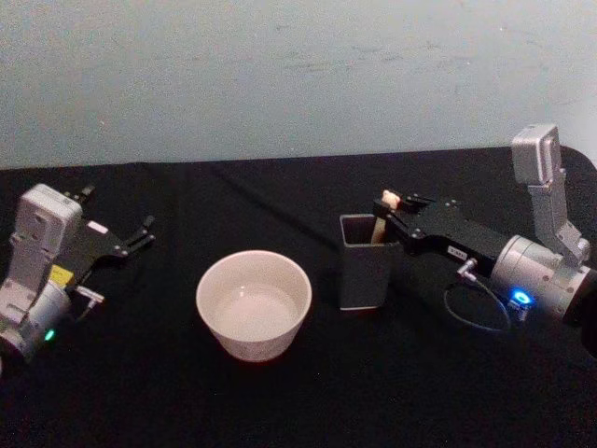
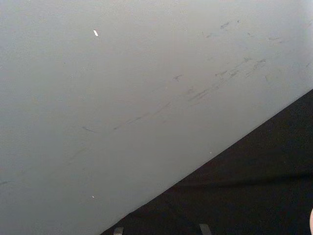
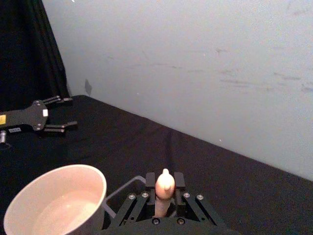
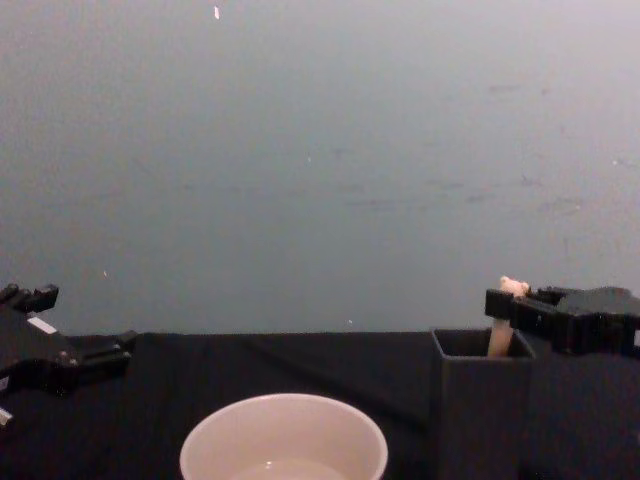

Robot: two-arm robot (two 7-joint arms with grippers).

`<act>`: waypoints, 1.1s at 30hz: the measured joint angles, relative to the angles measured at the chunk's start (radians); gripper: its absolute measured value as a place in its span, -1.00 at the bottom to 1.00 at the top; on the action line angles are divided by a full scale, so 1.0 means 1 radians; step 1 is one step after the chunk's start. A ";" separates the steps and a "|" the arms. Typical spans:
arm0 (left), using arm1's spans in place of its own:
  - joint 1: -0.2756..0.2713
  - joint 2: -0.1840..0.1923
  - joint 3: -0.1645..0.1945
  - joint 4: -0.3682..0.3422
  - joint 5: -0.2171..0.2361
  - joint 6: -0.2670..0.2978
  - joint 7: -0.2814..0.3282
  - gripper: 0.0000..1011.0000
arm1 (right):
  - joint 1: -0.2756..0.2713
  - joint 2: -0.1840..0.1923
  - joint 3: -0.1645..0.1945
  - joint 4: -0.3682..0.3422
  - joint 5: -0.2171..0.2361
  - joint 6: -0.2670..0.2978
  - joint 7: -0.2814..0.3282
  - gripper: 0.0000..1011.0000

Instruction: Pick up the stirring spoon with one hand, stir inside the cup, then place it back in its original position.

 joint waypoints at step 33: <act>0.000 0.000 0.000 0.000 0.000 0.000 0.000 0.98 | -0.025 0.020 0.097 -0.186 -0.004 -0.194 0.047 -0.58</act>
